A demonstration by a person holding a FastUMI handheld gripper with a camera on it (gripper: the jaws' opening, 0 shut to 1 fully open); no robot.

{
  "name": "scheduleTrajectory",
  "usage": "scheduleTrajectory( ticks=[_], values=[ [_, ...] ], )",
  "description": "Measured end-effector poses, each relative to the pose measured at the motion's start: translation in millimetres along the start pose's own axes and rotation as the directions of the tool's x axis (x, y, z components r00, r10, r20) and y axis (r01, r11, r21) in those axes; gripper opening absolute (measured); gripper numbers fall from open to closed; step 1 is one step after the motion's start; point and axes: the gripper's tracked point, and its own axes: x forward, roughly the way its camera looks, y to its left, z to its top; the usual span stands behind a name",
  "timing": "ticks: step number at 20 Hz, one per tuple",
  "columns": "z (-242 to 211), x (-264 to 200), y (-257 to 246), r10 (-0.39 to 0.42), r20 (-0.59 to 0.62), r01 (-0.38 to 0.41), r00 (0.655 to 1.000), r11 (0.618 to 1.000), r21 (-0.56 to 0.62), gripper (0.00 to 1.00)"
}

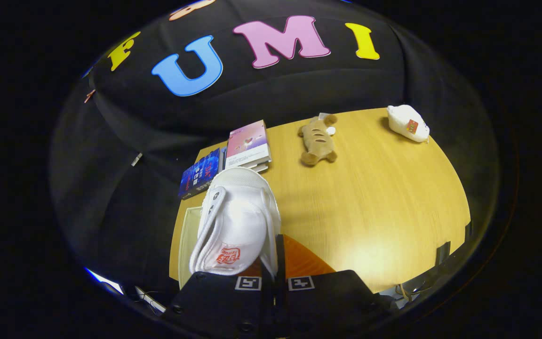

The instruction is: Open the storage box then place both shoes into the box .Put the left shoe in first, then the right shoe, with the right side of both shoes facing outward in a uniform manner.

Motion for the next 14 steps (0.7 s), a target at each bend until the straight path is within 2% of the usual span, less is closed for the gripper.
scheduleTrajectory(
  ticks=[4, 9, 11, 14],
  values=[
    [-30, 33, 28, -0.051, -0.061, 0.046, 0.997, 0.995, -0.084, 0.06],
    [-55, 65, 34, -0.141, -0.1, 0.123, 0.985, 0.977, -0.173, 0.06],
    [-50, 72, 40, -0.152, -0.07, 0.135, 0.986, 0.97, -0.205, 0.07],
    [-58, 74, 44, -0.159, -0.091, 0.137, 0.983, 0.967, -0.216, 0.07]
  ],
)
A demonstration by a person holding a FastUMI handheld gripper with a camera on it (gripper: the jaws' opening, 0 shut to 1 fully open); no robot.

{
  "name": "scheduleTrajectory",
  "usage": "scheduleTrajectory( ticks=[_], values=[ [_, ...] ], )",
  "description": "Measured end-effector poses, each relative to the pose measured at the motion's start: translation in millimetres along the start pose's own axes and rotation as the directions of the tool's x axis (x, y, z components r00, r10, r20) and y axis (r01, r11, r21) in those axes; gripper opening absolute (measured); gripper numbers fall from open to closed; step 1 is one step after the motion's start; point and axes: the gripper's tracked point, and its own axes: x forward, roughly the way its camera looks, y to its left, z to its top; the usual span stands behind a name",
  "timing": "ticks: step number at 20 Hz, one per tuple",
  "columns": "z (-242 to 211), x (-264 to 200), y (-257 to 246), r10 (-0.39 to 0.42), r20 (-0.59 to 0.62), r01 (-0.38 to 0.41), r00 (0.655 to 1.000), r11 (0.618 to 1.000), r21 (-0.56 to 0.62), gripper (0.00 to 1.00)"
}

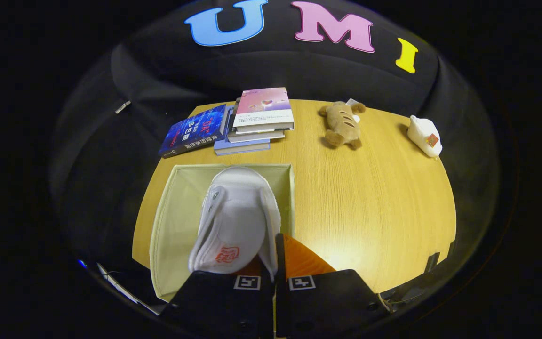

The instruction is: Open the storage box then place both shoes into the box .Put the left shoe in first, then the right shoe, with the right side of both shoes facing outward in a uniform manner.

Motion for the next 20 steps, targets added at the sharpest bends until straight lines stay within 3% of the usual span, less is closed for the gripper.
scheduleTrajectory(
  ticks=[3, 6, 7, 10, 14, 20],
  values=[
    [-6, 3, 2, -0.004, -0.006, 0.004, 1.0, 0.999, -0.032, 0.08],
    [-4, -1, 15, 0.046, 0.016, -0.046, 0.999, 0.999, -0.023, 0.31],
    [0, -5, 17, 0.056, 0.032, -0.055, 0.998, 0.998, -0.029, 0.34],
    [13, -13, 19, 0.083, 0.088, -0.08, 0.993, 0.996, -0.043, 0.85],
    [17, -17, 5, 0.082, 0.132, -0.072, 0.988, 0.994, -0.081, 1.0],
    [42, -48, -22, 0.152, 0.287, -0.123, 0.946, 0.986, -0.116, 1.0]
  ],
)
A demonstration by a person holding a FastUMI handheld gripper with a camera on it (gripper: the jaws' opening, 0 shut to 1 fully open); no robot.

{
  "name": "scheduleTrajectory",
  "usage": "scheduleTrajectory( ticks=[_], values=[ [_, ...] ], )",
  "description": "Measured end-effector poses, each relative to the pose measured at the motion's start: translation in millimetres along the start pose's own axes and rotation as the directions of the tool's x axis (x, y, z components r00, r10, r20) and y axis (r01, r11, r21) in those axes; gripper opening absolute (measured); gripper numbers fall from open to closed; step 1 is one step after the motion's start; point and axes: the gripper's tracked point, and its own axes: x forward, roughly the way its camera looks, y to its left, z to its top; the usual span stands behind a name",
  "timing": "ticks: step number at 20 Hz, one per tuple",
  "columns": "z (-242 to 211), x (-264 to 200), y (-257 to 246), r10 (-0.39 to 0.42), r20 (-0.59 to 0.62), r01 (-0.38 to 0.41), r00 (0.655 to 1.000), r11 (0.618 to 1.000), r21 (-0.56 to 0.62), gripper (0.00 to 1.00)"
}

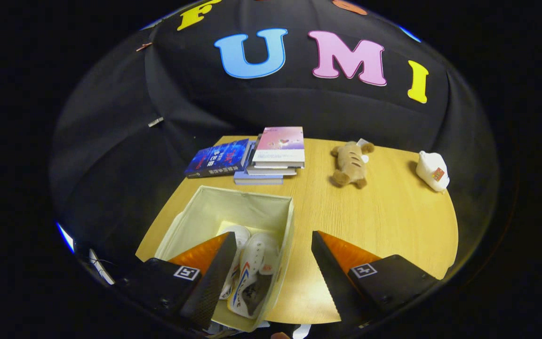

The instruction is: Open the storage box then place both shoes into the box .Put the left shoe in first, then the right shoe, with the right side of both shoes facing outward in a uniform manner.

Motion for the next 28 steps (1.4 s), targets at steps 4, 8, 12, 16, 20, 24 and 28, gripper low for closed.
scheduleTrajectory(
  ticks=[4, 8, 12, 16, 20, 24, 28],
  values=[
    [30, -28, -38, -0.016, 0.132, 0.015, 0.991, 1.0, 0.011, 1.0],
    [64, -65, -89, -0.057, 0.269, 0.06, 0.962, 0.998, -0.004, 0.99],
    [80, -96, -135, -0.078, 0.341, 0.086, 0.937, 0.996, -0.008, 0.99],
    [88, -122, -182, -0.098, 0.391, 0.111, 0.915, 0.994, -0.011, 0.99],
    [94, -146, -206, -0.092, 0.429, 0.103, 0.899, 0.995, -0.003, 0.99],
    [94, -164, -225, -0.08, 0.447, 0.082, 0.891, 0.997, 0.014, 0.99],
    [92, -174, -243, -0.08, 0.462, 0.087, 0.883, 0.996, 0.005, 0.99]
  ],
)
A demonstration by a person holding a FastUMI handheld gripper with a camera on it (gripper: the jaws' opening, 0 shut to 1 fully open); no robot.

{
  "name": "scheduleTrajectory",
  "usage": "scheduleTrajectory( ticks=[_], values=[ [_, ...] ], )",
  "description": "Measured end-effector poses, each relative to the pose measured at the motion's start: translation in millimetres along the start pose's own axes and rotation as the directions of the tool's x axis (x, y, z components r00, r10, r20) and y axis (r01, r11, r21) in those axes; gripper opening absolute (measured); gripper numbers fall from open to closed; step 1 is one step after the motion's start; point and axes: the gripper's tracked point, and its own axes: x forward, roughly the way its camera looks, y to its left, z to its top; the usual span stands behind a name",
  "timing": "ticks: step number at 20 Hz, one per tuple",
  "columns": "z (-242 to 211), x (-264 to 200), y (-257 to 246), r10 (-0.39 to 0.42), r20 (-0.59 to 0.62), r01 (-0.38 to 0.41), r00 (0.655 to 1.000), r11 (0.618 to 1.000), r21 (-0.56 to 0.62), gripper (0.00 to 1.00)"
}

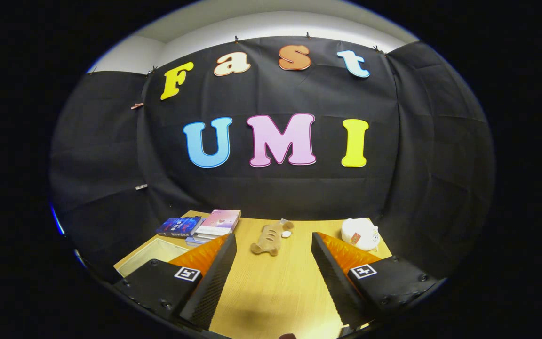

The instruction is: Open the storage box then place both shoes into the box .Put the left shoe in first, then the right shoe, with the right side of both shoes facing outward in a uniform manner.

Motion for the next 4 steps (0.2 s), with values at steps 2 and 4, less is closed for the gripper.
scheduleTrajectory(
  ticks=[2, 4],
  values=[
    [-1.8, -1.3, -5.1, 0.0, -0.005, 0.0, 1.0, 1.0, 0.0, 0.99],
    [-3.2, -3.5, -10.5, -0.001, -0.006, 0.002, 1.0, 1.0, 0.009, 0.99]
  ],
)
